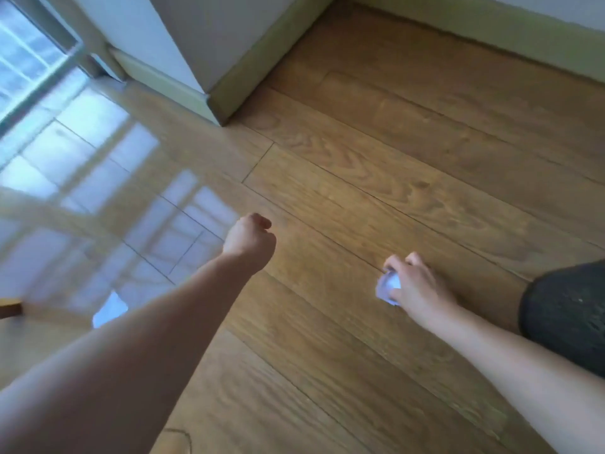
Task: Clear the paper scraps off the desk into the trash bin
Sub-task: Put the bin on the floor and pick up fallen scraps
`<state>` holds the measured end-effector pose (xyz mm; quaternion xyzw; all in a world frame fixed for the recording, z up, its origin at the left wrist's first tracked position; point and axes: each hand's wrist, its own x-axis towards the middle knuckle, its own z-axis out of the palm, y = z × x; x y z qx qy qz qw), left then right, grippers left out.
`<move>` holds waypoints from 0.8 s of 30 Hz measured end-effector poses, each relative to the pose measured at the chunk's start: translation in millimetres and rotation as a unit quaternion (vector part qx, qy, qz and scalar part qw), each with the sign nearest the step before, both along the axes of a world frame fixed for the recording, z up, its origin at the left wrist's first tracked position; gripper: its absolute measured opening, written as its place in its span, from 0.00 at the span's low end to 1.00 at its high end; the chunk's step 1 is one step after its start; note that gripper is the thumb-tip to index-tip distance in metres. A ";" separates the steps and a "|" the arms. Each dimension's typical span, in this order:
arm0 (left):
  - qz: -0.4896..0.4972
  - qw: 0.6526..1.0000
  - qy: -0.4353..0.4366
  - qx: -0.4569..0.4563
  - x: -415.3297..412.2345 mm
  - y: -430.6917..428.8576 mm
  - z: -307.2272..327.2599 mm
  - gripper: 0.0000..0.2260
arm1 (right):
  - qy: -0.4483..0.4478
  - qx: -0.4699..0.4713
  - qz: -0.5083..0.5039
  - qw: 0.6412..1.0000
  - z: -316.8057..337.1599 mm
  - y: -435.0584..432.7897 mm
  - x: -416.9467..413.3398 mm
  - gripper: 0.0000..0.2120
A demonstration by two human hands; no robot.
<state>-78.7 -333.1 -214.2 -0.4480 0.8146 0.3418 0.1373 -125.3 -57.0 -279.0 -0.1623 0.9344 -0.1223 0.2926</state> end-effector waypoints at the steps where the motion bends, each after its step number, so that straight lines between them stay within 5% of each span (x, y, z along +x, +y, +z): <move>1: 0.009 1.000 -0.009 -0.013 7.9 -16.7 5.1 0.19 | -0.003 -0.016 0.002 1.000 -0.4 -0.4 -0.2 0.15; 13: 0.139 0.985 0.058 0.089 70.4 -50.1 0.4 0.16 | -0.031 -0.152 0.050 0.987 44.0 -132.6 -4.6 0.10; 17: 0.243 0.968 0.060 0.022 102.4 -85.3 6.6 0.17 | -0.042 -0.184 0.099 0.977 63.2 -200.3 0.9 0.09; 24: 0.357 0.924 -0.075 -0.116 195.6 -156.2 -8.4 0.21 | -0.063 -0.224 0.172 0.957 65.5 -290.5 45.9 0.09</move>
